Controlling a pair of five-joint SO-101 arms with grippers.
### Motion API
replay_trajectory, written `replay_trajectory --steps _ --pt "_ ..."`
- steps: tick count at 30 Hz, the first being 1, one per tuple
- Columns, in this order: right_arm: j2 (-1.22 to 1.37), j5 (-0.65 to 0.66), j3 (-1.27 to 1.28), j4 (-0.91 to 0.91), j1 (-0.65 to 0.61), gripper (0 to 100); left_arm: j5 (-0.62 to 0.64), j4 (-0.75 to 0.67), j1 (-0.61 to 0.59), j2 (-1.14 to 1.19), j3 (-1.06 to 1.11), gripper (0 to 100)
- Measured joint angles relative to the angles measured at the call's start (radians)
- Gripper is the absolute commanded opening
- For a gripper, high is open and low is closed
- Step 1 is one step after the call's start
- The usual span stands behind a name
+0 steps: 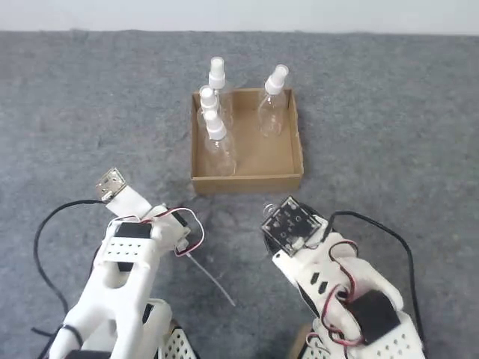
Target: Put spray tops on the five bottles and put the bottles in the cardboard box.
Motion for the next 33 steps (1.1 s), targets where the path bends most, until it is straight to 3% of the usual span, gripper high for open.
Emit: replay_trajectory --steps 9,19,29,33 --pt "-0.158 0.000 0.152 -0.072 -0.006 6.9 0.002 0.066 -0.054 -0.170 -0.003 1" --pt "-0.186 0.000 0.215 -0.084 -0.005 6.9 -0.006 0.072 -0.052 -0.621 0.199 1" --pt "-0.186 0.000 0.269 -0.089 -0.006 6.9 -0.003 0.100 -0.135 -1.129 0.371 1" --pt "-0.186 0.000 0.269 -0.089 -0.005 6.9 -0.003 0.135 -0.138 -1.178 0.370 1"
